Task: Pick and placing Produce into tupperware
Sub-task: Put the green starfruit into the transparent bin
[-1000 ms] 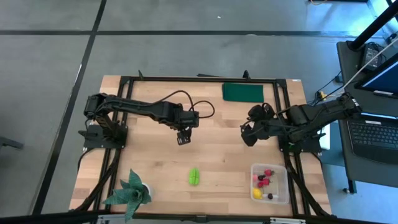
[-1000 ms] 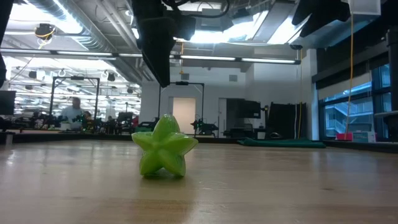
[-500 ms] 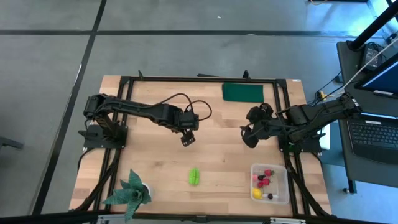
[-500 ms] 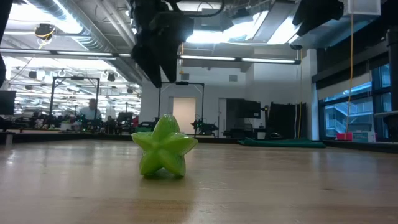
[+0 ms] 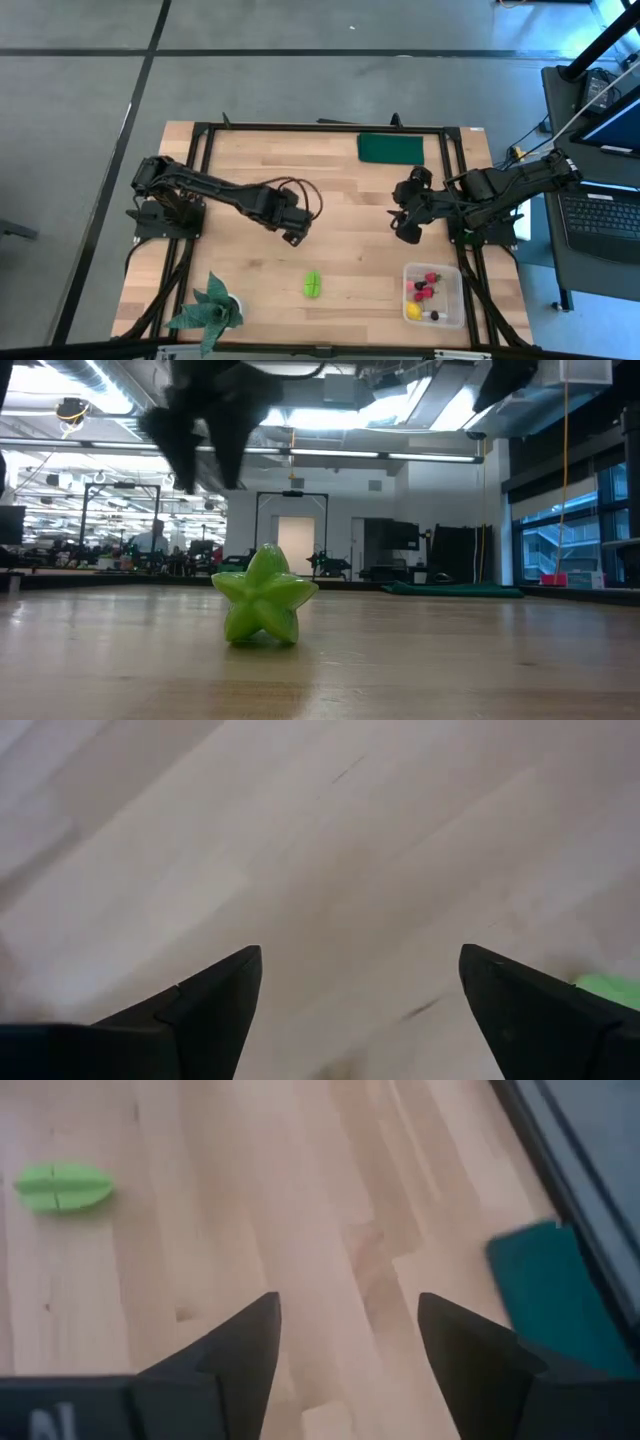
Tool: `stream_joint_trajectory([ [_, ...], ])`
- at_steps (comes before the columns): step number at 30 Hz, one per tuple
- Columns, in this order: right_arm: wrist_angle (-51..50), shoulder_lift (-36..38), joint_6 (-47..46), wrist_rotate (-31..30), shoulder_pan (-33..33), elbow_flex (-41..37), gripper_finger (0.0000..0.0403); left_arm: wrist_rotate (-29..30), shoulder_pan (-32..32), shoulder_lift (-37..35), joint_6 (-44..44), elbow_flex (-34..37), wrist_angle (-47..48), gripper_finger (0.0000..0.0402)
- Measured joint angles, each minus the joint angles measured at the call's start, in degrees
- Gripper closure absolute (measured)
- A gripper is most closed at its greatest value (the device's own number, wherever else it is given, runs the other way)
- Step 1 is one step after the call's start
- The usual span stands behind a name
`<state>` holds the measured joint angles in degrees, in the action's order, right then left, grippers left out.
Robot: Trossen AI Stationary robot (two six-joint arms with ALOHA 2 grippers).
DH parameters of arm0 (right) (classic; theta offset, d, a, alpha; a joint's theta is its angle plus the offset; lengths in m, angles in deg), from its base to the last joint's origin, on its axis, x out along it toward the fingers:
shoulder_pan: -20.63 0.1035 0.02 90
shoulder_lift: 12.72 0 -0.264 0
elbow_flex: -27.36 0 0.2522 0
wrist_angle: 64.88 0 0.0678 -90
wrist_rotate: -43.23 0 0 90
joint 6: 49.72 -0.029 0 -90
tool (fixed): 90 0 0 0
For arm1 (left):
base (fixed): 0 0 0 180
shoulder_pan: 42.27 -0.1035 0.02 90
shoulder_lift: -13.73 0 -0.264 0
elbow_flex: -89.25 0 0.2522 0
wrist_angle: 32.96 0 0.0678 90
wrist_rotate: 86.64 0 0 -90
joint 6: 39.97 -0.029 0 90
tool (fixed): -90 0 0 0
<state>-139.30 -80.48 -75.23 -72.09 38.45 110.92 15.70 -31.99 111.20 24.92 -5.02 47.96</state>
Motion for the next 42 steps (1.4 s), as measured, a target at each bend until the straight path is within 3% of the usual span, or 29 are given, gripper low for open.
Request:
stream_joint_trajectory([
  [9,5.0,0.0,12.1,0.0,0.0,0.0,0.0164,0.2,7.2,0.0,14.0,0.0,2.7,0.0072],
  [19,7.3,0.0,12.2,0.0,0.0,0.0,0.0164,0.3,11.9,0.2,20.9,0.0,-18.3,0.0072],
  [24,7.3,0.0,12.1,0.0,0.0,0.0,0.0164,0.3,13.0,3.5,23.8,-0.1,-24.7,0.0072],
  [28,7.2,0.0,12.1,0.0,0.0,0.0,0.0164,-0.1,13.4,8.4,21.2,0.0,-31.0,0.0072],
  [35,6.8,0.0,12.2,0.0,0.0,0.0,0.0164,-5.0,13.5,11.1,24.3,0.0,-32.3,0.0072],
  [42,6.5,0.0,12.4,0.0,0.0,0.0,0.0164,-5.2,14.9,13.5,27.7,-0.1,-35.2,0.0072],
])
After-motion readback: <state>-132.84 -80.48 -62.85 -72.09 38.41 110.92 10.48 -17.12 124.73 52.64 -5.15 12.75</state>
